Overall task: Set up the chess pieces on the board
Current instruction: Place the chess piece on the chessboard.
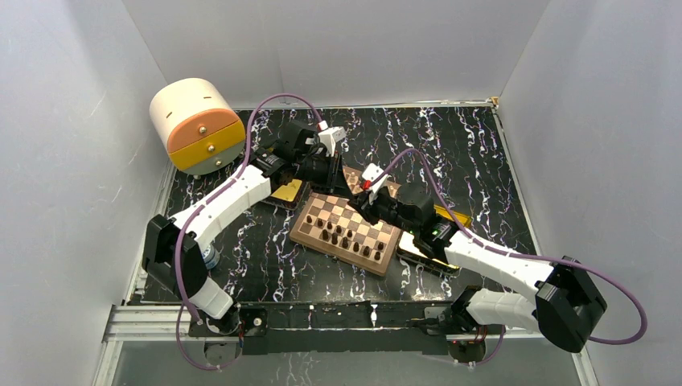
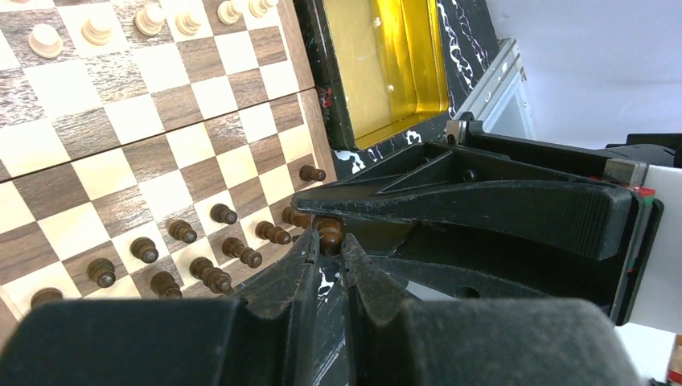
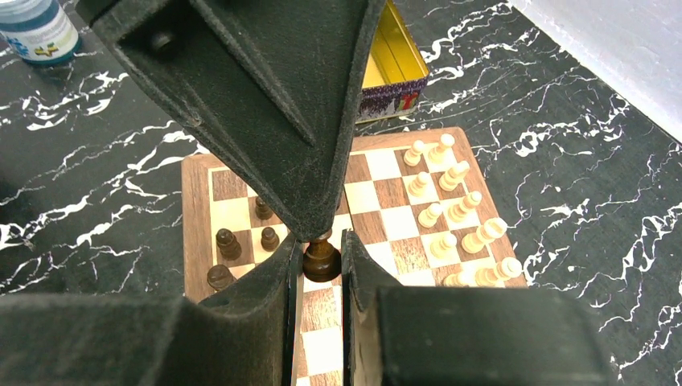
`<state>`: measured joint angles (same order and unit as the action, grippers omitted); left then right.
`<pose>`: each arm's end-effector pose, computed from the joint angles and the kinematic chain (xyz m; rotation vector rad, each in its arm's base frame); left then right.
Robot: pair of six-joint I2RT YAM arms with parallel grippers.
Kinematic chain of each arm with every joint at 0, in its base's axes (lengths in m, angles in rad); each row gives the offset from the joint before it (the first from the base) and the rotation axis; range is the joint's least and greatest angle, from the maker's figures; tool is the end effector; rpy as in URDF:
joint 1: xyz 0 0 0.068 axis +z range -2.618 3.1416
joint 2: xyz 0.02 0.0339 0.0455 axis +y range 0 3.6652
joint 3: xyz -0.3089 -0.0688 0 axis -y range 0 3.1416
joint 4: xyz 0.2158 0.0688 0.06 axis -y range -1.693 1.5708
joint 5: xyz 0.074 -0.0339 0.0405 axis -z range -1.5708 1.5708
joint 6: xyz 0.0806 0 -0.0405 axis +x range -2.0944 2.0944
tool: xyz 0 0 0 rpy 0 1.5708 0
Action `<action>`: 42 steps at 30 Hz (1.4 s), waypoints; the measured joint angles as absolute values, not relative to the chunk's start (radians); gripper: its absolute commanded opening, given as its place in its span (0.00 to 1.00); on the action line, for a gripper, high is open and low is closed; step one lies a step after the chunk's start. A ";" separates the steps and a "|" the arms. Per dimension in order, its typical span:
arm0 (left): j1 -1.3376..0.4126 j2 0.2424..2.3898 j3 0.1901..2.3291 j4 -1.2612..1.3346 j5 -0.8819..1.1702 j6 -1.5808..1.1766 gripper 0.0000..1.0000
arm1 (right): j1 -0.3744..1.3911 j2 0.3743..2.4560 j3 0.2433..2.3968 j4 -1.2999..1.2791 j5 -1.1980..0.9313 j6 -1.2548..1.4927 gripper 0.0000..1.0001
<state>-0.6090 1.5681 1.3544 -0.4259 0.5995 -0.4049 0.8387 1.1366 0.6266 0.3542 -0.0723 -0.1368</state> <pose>0.2656 -0.2407 0.3514 0.5968 2.2792 -1.1970 0.1696 0.1974 0.3168 -0.8731 1.5296 0.5773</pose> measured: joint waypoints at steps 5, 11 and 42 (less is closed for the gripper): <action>-0.619 1.539 1.354 -0.411 0.556 -0.405 0.00 | 0.839 1.110 0.625 0.358 -0.080 -0.102 0.57; -0.624 1.526 1.355 -0.389 0.504 -0.403 0.00 | 0.846 0.985 0.592 0.292 -0.109 -0.070 0.95; -0.965 1.813 1.545 -0.637 -0.005 -0.342 0.00 | 0.847 0.391 0.647 -0.302 0.204 0.322 0.99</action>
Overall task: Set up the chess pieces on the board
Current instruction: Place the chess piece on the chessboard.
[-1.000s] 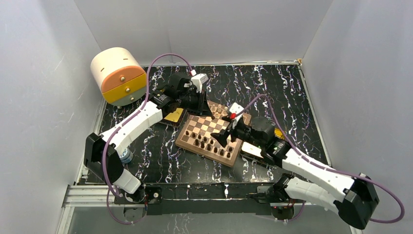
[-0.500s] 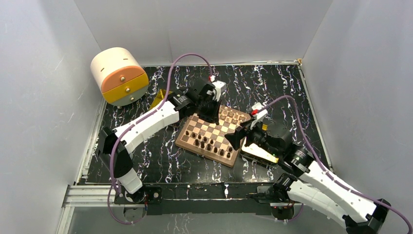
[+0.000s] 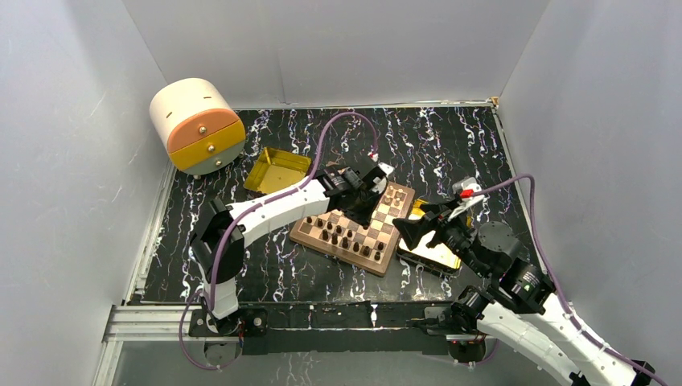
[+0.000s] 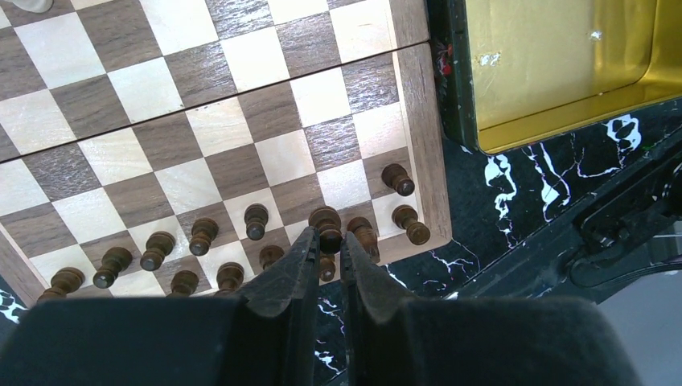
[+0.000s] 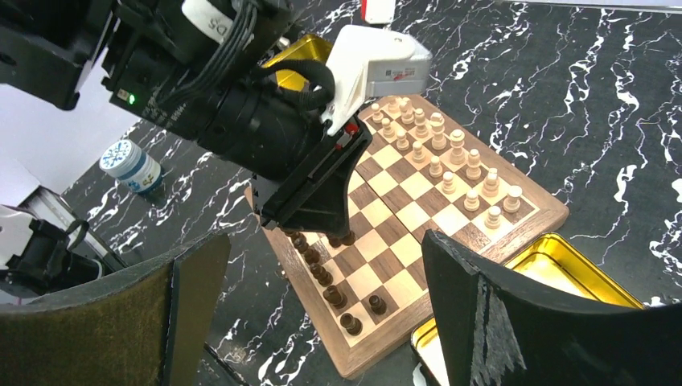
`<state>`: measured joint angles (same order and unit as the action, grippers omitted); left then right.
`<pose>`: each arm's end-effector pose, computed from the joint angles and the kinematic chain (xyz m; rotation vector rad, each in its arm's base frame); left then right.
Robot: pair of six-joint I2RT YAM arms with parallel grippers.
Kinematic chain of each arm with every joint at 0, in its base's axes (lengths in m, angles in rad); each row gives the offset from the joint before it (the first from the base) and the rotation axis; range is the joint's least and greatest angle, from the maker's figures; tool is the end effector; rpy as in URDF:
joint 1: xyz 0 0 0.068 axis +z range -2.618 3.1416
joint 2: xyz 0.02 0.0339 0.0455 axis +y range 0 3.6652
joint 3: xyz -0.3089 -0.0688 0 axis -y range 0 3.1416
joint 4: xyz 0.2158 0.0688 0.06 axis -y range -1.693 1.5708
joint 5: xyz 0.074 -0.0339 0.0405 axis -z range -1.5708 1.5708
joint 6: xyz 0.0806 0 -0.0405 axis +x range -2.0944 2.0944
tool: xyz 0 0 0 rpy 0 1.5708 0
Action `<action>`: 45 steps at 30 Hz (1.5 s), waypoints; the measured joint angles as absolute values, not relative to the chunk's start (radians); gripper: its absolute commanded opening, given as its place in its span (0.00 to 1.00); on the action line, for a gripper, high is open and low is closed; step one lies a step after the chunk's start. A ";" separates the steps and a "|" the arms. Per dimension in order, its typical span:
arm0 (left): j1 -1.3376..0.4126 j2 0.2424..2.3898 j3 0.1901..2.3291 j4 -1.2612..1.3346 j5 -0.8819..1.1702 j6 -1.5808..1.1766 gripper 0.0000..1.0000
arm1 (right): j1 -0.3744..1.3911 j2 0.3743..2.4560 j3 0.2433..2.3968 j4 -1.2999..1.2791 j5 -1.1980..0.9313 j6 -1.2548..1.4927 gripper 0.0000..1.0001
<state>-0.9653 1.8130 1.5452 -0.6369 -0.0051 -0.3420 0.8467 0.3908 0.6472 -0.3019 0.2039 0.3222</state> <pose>0.2357 -0.3398 0.2926 0.7824 2.4360 -0.5330 0.0657 0.0496 0.3370 -0.2733 1.6434 0.7326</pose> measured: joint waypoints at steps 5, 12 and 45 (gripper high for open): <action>-0.982 1.820 1.527 -0.629 -0.022 -0.355 0.00 | 0.847 0.357 0.647 -0.317 0.233 0.338 0.99; -0.988 1.830 1.485 -0.607 -0.043 -0.360 0.00 | 0.847 0.352 0.651 -0.335 0.249 0.341 0.99; -0.989 1.885 1.418 -0.527 -0.045 -0.352 0.00 | 0.847 0.351 0.659 -0.344 0.259 0.342 0.99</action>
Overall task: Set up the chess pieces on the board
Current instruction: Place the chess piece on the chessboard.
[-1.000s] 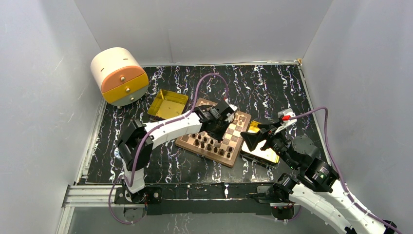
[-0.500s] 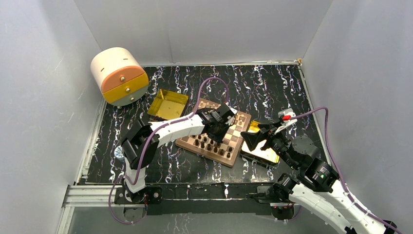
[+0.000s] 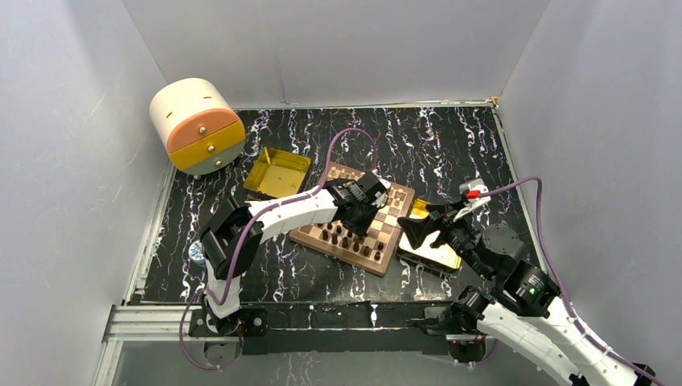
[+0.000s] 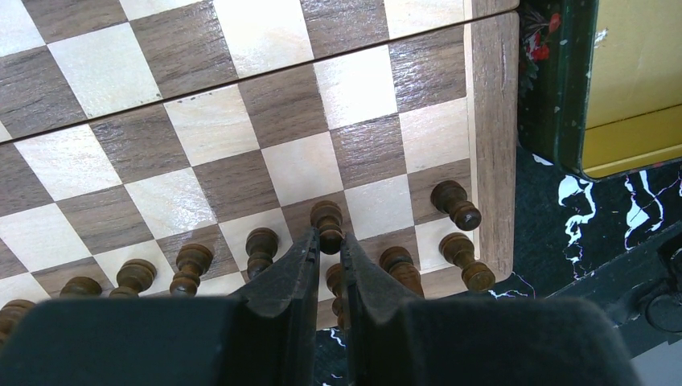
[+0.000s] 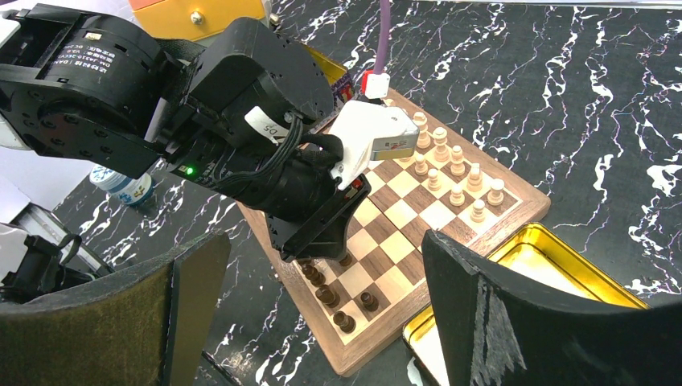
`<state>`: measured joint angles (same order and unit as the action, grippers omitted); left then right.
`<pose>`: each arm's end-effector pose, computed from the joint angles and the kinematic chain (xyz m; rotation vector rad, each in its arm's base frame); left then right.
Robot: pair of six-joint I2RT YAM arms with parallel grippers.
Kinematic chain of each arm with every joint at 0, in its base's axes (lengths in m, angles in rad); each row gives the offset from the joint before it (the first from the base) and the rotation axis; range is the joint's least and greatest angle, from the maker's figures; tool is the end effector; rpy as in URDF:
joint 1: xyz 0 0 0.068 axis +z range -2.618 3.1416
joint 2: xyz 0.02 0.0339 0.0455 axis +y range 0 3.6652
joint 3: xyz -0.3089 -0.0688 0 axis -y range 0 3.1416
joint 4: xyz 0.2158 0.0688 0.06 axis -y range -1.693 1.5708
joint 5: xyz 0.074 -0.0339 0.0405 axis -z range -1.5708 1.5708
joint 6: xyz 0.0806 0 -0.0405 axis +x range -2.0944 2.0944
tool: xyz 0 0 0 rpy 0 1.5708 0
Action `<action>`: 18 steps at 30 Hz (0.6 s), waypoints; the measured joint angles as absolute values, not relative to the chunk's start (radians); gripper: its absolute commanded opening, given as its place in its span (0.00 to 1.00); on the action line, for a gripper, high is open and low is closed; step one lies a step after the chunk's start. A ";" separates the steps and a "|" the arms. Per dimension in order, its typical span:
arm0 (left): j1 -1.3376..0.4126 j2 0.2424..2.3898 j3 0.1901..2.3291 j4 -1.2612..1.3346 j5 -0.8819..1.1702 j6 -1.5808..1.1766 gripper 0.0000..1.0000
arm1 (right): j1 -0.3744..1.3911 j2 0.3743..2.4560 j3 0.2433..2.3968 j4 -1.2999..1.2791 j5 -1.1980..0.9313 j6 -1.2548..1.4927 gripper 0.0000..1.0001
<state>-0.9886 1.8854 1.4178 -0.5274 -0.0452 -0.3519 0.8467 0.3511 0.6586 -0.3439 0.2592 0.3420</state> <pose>0.2337 -0.3483 0.2339 0.8062 2.5025 -0.4370 0.0614 0.0382 0.3367 -0.2099 1.6393 0.7083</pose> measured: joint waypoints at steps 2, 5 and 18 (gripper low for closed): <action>-0.989 1.885 1.418 -0.529 -0.045 -0.352 0.00 | 0.847 0.351 0.659 -0.344 0.259 0.342 0.99; -0.989 1.885 1.421 -0.534 -0.046 -0.352 0.00 | 0.847 0.351 0.659 -0.344 0.259 0.342 0.99; -0.989 1.885 1.441 -0.566 -0.049 -0.351 0.05 | 0.847 0.357 0.659 -0.342 0.247 0.342 0.99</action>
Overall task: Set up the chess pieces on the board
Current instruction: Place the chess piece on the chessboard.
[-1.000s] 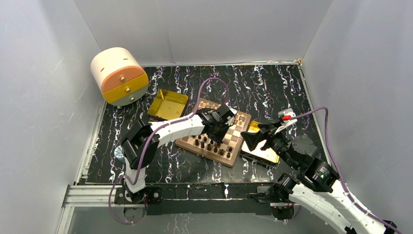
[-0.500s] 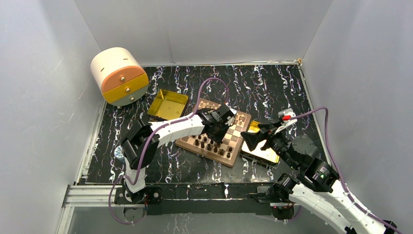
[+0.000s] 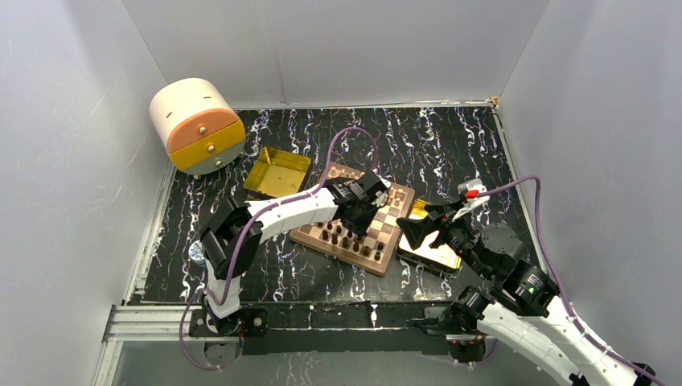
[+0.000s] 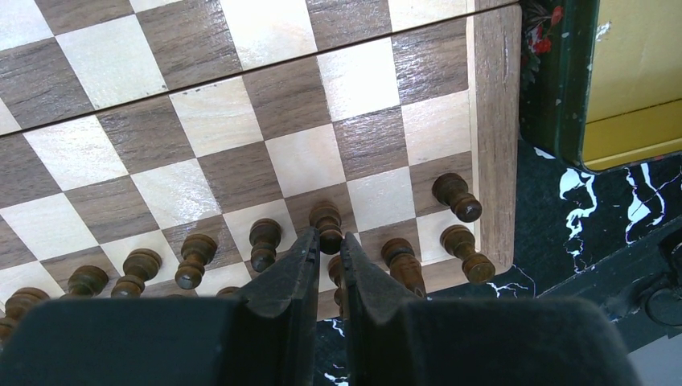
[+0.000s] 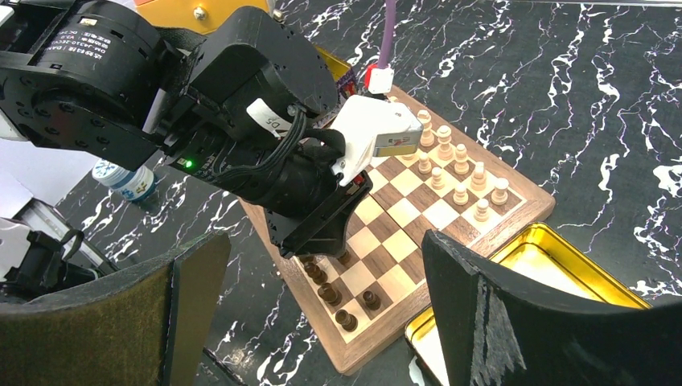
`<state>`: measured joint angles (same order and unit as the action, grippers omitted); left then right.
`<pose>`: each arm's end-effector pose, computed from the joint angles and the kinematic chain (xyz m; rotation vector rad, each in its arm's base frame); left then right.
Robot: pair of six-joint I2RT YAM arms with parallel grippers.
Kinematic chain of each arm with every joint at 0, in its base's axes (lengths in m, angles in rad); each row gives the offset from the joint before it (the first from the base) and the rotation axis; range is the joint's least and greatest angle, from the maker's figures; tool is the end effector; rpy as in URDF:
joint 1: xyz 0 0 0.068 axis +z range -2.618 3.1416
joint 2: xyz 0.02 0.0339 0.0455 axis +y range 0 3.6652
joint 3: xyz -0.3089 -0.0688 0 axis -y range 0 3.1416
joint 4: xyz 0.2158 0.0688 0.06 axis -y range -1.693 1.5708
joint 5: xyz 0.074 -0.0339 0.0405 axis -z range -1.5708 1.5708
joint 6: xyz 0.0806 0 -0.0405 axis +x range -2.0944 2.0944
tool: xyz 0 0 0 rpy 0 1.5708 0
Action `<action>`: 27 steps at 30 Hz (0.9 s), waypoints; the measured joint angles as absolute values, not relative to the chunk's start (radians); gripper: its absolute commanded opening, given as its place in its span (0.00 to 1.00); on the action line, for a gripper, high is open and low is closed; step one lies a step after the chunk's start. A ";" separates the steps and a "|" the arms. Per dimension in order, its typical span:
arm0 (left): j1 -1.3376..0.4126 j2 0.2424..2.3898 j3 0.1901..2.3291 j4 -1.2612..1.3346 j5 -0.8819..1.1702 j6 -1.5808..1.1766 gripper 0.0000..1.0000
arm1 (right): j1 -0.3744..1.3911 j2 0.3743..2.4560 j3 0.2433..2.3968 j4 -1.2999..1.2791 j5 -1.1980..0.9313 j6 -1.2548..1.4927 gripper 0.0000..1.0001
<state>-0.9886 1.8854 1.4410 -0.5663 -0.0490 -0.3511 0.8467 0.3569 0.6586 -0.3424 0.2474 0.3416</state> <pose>0.2333 -0.3472 0.2377 0.8101 2.5143 -0.4209 0.0617 0.0400 0.3366 -0.2211 1.6433 0.7153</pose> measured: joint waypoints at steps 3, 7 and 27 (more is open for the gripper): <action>-0.989 1.885 1.441 -0.570 -0.048 -0.351 0.06 | 0.847 0.359 0.659 -0.342 0.245 0.342 0.99; -0.989 1.885 1.441 -0.580 -0.048 -0.351 0.09 | 0.847 0.362 0.659 -0.342 0.239 0.342 0.99; -0.988 1.890 1.483 -0.585 -0.042 -0.355 0.29 | 0.847 0.369 0.659 -0.342 0.236 0.347 0.99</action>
